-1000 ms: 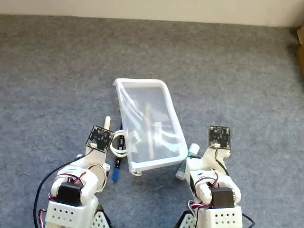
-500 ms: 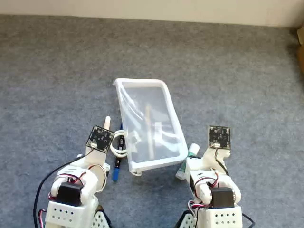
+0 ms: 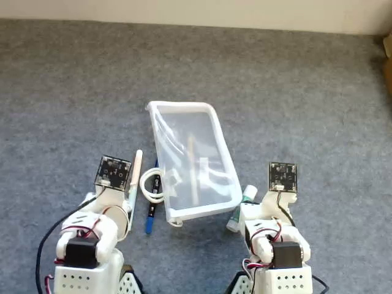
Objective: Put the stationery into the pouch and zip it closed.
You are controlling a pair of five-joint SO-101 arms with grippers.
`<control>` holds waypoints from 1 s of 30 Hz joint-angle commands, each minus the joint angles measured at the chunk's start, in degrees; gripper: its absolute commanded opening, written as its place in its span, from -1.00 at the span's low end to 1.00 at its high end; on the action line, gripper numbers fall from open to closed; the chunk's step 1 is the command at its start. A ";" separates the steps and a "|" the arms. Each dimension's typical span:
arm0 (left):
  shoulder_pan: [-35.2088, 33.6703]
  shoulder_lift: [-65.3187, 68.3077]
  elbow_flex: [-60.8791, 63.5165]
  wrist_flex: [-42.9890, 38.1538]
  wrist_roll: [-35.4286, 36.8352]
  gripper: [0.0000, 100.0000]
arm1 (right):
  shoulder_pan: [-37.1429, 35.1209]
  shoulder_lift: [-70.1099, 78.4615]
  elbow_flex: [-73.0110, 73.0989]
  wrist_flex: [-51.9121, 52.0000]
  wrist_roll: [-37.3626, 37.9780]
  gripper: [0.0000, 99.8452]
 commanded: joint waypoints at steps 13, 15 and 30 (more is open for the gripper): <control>3.12 -0.13 -14.20 -0.79 -14.33 -0.60 | 0.22 -0.48 8.92 0.66 -0.53 -0.99; 6.02 -0.04 -16.48 2.29 -14.33 -0.55 | 0.22 -0.48 8.92 0.66 -0.53 -0.99; 21.49 40.13 -35.91 5.54 -14.24 -0.47 | 0.22 -0.48 8.92 0.66 -0.53 -0.99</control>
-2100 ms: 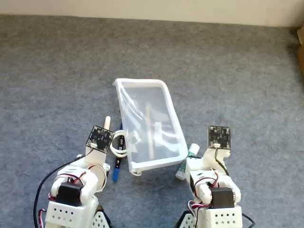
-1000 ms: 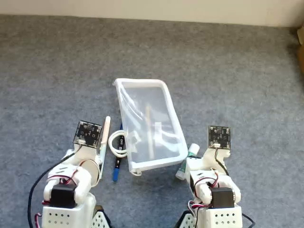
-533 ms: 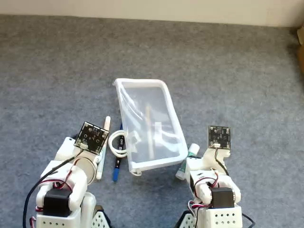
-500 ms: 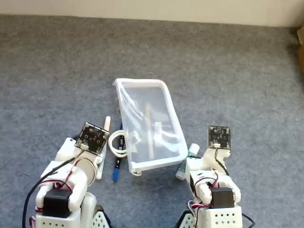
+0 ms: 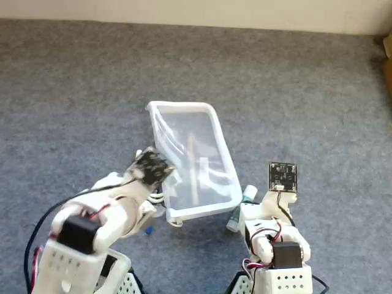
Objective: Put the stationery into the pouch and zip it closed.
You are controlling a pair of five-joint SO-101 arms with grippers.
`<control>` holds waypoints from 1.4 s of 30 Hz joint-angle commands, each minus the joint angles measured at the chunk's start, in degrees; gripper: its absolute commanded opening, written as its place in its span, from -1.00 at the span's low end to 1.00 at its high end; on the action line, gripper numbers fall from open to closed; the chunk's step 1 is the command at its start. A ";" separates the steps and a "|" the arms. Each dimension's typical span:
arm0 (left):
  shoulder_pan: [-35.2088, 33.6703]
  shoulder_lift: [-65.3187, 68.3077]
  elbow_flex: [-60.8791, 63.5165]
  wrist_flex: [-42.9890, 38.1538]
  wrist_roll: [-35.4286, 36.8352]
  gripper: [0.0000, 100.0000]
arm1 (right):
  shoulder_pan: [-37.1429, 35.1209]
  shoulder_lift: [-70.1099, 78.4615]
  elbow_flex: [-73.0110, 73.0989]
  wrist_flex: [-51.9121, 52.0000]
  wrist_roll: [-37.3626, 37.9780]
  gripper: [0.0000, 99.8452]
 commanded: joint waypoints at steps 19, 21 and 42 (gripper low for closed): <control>6.02 29.58 -0.75 -19.60 3.34 -0.48 | 0.22 -0.48 8.92 0.66 -0.53 -0.99; 6.02 30.81 -0.75 -22.15 4.13 -0.48 | 0.22 -0.48 8.92 0.66 -0.53 -0.99; 0.57 63.08 -24.13 -34.20 10.20 -0.61 | 0.22 -0.48 8.92 0.66 -0.53 -0.99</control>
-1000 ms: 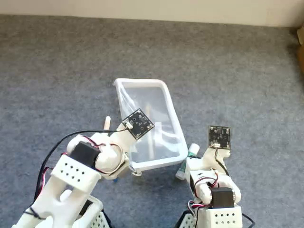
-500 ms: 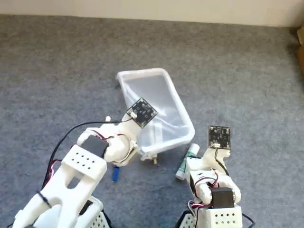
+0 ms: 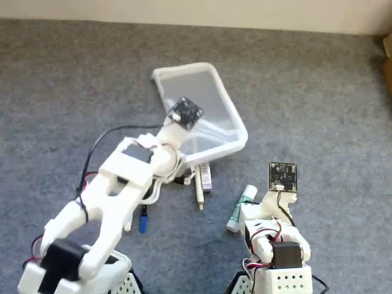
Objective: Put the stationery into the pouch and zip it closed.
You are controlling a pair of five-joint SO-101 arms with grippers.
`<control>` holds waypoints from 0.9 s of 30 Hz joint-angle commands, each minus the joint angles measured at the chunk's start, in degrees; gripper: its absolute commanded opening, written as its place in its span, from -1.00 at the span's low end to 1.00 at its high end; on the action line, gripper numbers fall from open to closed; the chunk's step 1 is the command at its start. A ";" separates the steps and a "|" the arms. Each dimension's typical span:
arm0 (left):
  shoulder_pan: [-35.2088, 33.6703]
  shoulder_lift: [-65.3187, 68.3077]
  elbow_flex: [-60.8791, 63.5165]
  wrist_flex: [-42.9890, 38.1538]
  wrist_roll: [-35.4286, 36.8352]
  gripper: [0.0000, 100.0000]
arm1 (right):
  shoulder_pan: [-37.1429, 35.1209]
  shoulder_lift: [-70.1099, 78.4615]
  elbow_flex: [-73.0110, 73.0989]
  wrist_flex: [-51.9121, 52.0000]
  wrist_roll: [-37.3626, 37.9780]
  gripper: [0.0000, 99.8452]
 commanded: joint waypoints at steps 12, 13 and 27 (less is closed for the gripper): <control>-5.93 4.53 -25.27 23.38 -1.49 -0.61 | 0.22 -0.48 8.92 0.66 -0.53 -0.99; -6.37 4.70 -24.92 22.68 -3.52 -0.61 | 0.22 -0.48 8.92 0.66 -0.53 -0.99; -6.20 17.80 -20.88 11.52 -7.82 -0.62 | 0.22 -0.48 8.92 0.66 -0.53 -0.99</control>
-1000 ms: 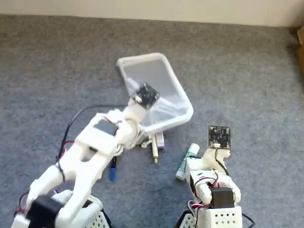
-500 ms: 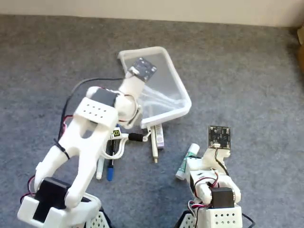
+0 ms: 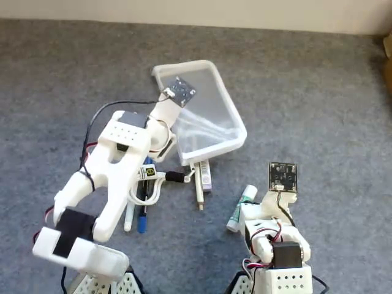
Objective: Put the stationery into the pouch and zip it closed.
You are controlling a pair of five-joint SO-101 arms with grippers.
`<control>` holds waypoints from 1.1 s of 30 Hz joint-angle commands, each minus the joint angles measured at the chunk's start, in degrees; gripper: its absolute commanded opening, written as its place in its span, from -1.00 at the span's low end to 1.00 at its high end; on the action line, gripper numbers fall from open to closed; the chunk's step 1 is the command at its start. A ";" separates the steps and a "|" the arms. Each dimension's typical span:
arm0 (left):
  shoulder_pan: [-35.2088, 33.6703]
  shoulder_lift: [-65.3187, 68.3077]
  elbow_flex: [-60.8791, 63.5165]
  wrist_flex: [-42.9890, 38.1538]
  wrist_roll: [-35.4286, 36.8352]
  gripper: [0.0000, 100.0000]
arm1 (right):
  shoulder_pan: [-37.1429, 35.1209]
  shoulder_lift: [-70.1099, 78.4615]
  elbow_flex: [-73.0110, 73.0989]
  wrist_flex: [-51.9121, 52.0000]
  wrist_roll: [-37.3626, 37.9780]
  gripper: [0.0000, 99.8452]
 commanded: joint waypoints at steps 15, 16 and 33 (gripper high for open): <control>10.59 2.42 1.98 12.13 -0.26 -0.67 | 0.22 -0.48 8.92 0.66 -0.53 -0.99; 12.00 1.80 1.71 13.19 -0.26 -0.71 | 0.22 -0.48 8.92 0.66 -0.53 -0.99; 13.32 -16.04 -0.31 23.74 9.32 -0.75 | 3.74 -0.48 3.30 0.92 -0.53 -0.99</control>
